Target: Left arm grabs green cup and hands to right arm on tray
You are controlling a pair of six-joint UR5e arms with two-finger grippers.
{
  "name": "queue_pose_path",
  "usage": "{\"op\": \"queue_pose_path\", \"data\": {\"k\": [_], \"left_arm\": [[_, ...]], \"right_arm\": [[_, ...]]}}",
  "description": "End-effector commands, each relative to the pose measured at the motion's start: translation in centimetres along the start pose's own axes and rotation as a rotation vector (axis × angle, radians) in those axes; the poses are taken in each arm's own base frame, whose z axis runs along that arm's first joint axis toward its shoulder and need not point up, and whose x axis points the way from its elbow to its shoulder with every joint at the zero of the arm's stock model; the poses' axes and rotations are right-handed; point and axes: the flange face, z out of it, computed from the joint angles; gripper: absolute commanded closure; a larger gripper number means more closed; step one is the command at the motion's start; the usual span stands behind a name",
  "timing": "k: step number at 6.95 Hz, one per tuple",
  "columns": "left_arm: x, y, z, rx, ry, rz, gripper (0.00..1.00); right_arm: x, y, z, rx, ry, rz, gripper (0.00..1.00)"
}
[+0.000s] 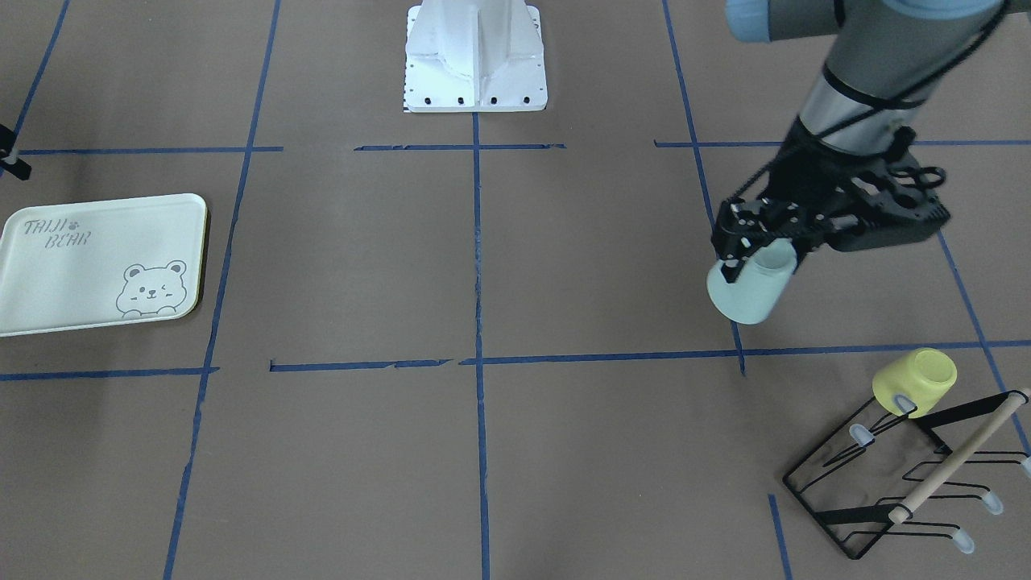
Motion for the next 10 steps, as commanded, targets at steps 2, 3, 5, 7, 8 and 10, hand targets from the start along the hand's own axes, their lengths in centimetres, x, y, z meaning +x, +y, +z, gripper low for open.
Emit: {"op": "queue_pose_path", "data": {"k": [2, 3, 5, 7, 8, 10], "left_arm": [[6.5, 12.1, 1.1, -0.120, 0.372, -0.179, 1.00], [5.6, 14.5, 1.3, -0.180, 0.565, -0.244, 1.00], [4.0, 18.5, 3.2, -0.351, 0.861, -0.306, 1.00], [3.6, 22.6, 3.4, -0.524, 1.050, -0.299, 1.00], [3.5, 24.7, 2.9, -0.588, 1.127, -0.267, 0.99], [3.4, 25.6, 2.2, -0.583, 1.247, -0.269, 0.99]], "right_arm": [[-13.6, 1.1, 2.6, 0.009, -0.309, 0.096, 0.00], [-18.3, 0.6, 1.9, 0.001, -0.418, 0.117, 0.00], [-25.4, 0.6, 0.1, -0.038, -0.608, 0.153, 0.01], [-26.9, 2.3, -0.7, -0.082, -0.724, 0.162, 0.01], [-27.4, 3.6, -1.1, -0.120, -0.790, 0.167, 0.01], [-31.7, 5.9, -1.5, -0.212, -0.990, 0.259, 0.01]]}}
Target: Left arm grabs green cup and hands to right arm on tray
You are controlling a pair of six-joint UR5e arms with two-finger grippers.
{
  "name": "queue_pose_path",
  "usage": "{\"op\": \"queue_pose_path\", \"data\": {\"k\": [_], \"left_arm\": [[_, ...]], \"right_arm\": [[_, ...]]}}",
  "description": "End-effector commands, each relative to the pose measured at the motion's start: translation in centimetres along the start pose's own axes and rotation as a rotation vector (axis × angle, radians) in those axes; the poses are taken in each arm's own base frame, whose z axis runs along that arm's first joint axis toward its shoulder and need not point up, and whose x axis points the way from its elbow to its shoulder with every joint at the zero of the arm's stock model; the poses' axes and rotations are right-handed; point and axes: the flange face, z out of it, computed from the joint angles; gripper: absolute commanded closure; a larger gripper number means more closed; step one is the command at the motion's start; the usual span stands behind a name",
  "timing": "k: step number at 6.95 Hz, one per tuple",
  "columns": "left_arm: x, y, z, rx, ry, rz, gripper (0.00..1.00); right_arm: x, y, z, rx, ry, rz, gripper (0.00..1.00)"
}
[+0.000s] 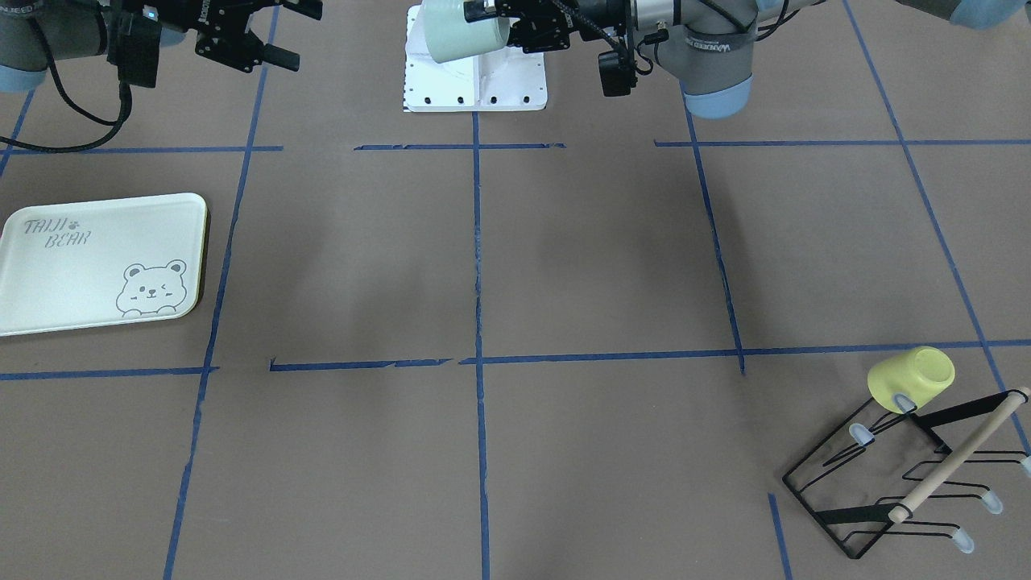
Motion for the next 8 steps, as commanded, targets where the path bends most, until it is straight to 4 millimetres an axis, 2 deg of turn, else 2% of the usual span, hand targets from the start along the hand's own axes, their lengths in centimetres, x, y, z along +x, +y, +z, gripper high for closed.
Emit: {"op": "queue_pose_path", "data": {"k": [1, 2, 5, 8], "left_arm": [[-0.8, 1.8, 0.5, -0.014, 0.158, 0.005, 0.99], [-0.6, 1.8, 0.6, -0.007, 0.185, 0.009, 0.98], [-1.0, 2.7, 0.6, -0.045, 0.234, 0.011, 0.98], [-2.2, 4.3, 2.2, -0.018, 0.297, -0.042, 0.97]], "right_arm": [[-1.9, 4.3, 4.8, -0.097, -0.289, 0.111, 0.02], [-1.5, 5.5, 5.5, -0.117, -0.355, 0.117, 0.04], [-2.4, 5.2, 5.9, -0.075, -0.391, 0.117, 0.03], [-3.1, 4.7, 6.1, -0.028, -0.429, 0.120, 0.03]]}}
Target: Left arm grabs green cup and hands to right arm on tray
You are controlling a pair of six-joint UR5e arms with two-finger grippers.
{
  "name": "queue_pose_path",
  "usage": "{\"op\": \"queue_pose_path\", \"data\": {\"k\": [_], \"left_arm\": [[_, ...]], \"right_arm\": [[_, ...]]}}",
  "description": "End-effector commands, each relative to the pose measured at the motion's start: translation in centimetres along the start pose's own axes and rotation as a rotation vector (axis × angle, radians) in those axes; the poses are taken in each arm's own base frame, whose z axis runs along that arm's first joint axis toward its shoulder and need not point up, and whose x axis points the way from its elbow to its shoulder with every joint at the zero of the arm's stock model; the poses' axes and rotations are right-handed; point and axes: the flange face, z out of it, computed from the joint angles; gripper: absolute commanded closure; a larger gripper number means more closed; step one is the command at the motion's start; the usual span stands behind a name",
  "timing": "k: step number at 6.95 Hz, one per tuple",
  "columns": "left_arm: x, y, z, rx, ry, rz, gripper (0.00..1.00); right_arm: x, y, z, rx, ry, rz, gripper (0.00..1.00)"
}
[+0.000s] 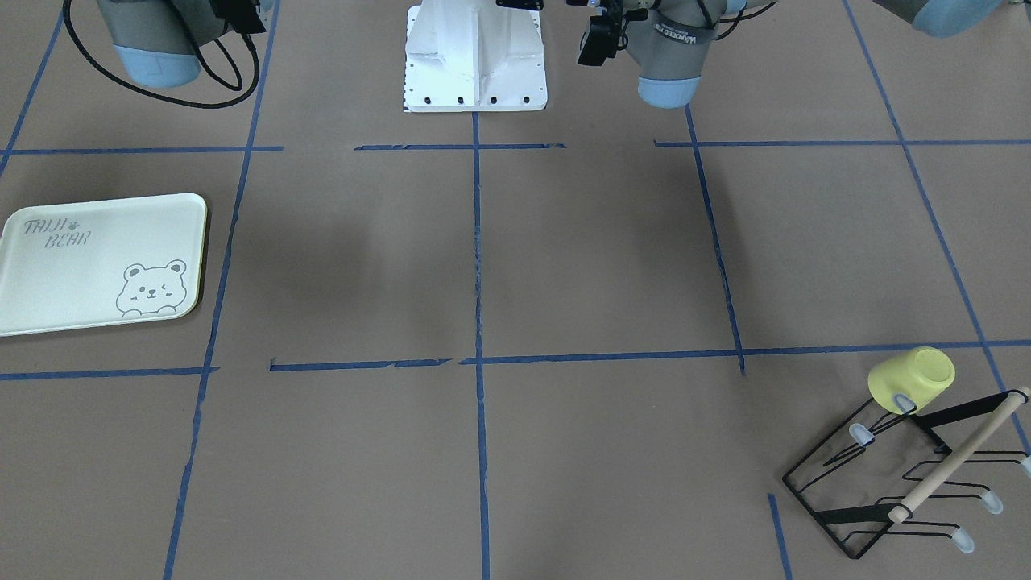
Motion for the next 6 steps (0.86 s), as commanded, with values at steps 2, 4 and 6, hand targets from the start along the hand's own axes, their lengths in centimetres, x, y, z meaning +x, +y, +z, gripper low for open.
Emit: {"op": "queue_pose_path", "data": {"k": [2, 4, 6], "left_arm": [[-0.5, 0.2, 0.8, 0.066, 0.060, -0.025, 0.97], [-1.7, 1.0, 1.8, 0.115, 0.094, -0.056, 0.95], [-1.6, 1.0, 1.8, 0.118, 0.098, -0.054, 0.85]], "right_arm": [[-0.1, -0.1, 0.7, 0.013, 0.000, 0.008, 0.03], [-0.6, -0.2, 1.8, 0.019, -0.007, 0.014, 0.21], [-0.3, -0.4, 1.5, 0.028, 0.004, 0.012, 0.91]]}}
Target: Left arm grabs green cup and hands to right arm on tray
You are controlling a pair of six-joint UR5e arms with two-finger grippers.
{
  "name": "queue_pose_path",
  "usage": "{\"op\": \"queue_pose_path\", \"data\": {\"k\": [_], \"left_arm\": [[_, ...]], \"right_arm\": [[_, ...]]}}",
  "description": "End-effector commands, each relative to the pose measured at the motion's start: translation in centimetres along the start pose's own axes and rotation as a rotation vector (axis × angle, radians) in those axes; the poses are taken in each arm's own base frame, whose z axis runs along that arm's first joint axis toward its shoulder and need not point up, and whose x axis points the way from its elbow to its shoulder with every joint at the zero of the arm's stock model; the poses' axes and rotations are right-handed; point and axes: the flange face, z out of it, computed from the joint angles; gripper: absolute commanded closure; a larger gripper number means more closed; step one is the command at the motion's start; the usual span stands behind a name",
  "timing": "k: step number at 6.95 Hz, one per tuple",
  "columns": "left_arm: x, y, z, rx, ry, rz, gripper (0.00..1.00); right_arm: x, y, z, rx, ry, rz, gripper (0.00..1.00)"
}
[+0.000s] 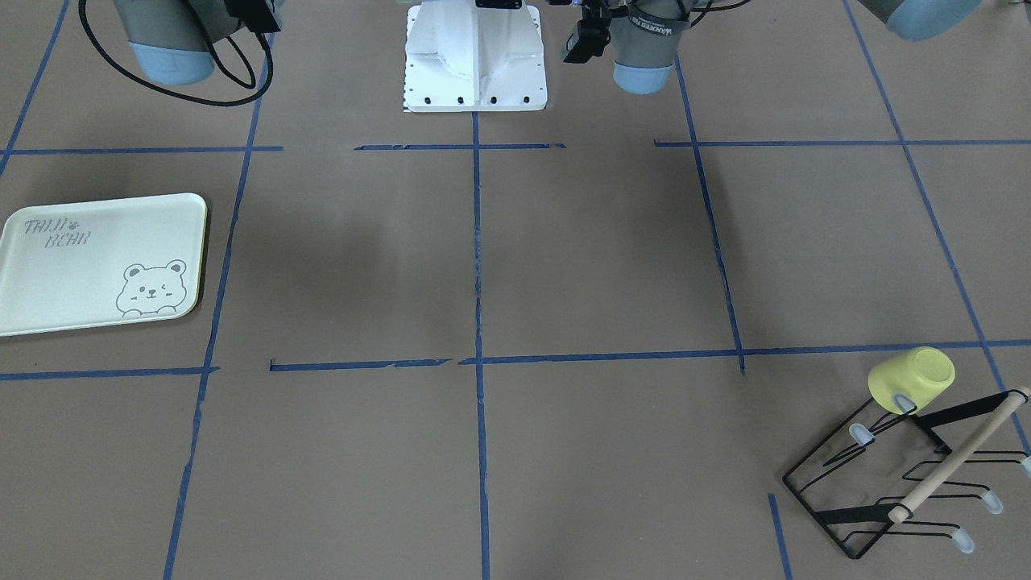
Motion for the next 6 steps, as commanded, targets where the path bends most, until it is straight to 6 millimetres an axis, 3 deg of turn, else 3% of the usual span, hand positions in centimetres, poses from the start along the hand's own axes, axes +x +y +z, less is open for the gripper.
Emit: {"op": "queue_pose_path", "data": {"k": [1, 2, 3, 4, 6], "left_arm": [[0.06, 0.08, -0.04, 0.003, 0.005, 0.002, 0.72], [0.12, 0.12, -0.05, 0.002, 0.006, 0.002, 0.60], [0.26, 0.13, -0.12, 0.003, 0.009, 0.005, 0.34], [0.78, 0.23, -0.35, 0.003, 0.017, 0.008, 0.00], [0.75, 0.19, -0.41, 0.005, 0.016, 0.008, 0.00]], "right_arm": [[0.34, -0.32, 0.00, 0.013, 0.020, 0.006, 1.00], [0.38, -0.36, 0.03, 0.018, 0.027, 0.009, 1.00], [0.39, -0.42, 0.12, 0.024, 0.035, 0.013, 1.00], [0.51, -0.48, 0.10, 0.025, 0.039, 0.018, 1.00], [0.67, -0.53, 0.08, 0.028, 0.050, 0.019, 1.00]]}}
